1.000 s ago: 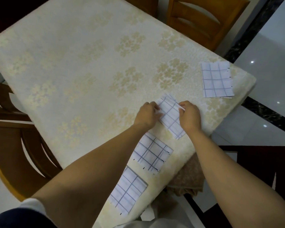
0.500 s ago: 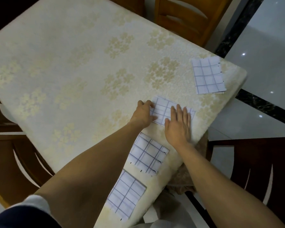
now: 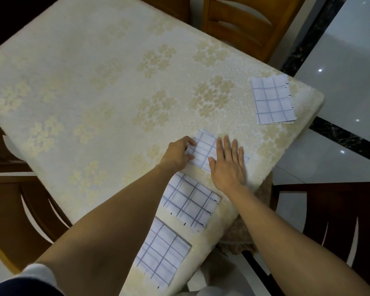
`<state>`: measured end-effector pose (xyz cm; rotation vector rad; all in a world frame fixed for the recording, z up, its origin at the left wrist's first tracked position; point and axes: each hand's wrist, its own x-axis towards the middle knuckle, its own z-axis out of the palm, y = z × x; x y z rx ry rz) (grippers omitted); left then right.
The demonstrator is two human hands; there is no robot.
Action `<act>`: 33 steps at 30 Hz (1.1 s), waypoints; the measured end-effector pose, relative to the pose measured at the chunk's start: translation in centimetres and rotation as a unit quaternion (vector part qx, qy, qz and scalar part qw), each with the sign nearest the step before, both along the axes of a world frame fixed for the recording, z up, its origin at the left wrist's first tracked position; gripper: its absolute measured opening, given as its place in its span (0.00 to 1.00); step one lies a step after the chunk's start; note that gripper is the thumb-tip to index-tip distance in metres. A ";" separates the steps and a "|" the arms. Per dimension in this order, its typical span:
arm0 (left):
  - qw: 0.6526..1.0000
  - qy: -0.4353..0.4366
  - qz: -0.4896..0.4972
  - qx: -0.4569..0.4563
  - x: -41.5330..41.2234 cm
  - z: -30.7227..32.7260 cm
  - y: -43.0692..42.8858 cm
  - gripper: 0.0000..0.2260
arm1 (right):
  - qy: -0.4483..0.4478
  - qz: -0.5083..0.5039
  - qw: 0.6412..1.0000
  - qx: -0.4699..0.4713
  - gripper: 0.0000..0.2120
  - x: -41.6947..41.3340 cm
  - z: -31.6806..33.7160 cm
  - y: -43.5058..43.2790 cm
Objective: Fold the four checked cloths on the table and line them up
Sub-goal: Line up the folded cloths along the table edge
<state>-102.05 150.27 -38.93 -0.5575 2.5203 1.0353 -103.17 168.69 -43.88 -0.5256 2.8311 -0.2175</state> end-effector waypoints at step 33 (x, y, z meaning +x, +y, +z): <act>0.885 0.010 -0.275 -0.376 0.0 2.8 4.7 0.32 | -0.068 -0.050 0.996 -0.033 0.35 1.2 4.2 5.6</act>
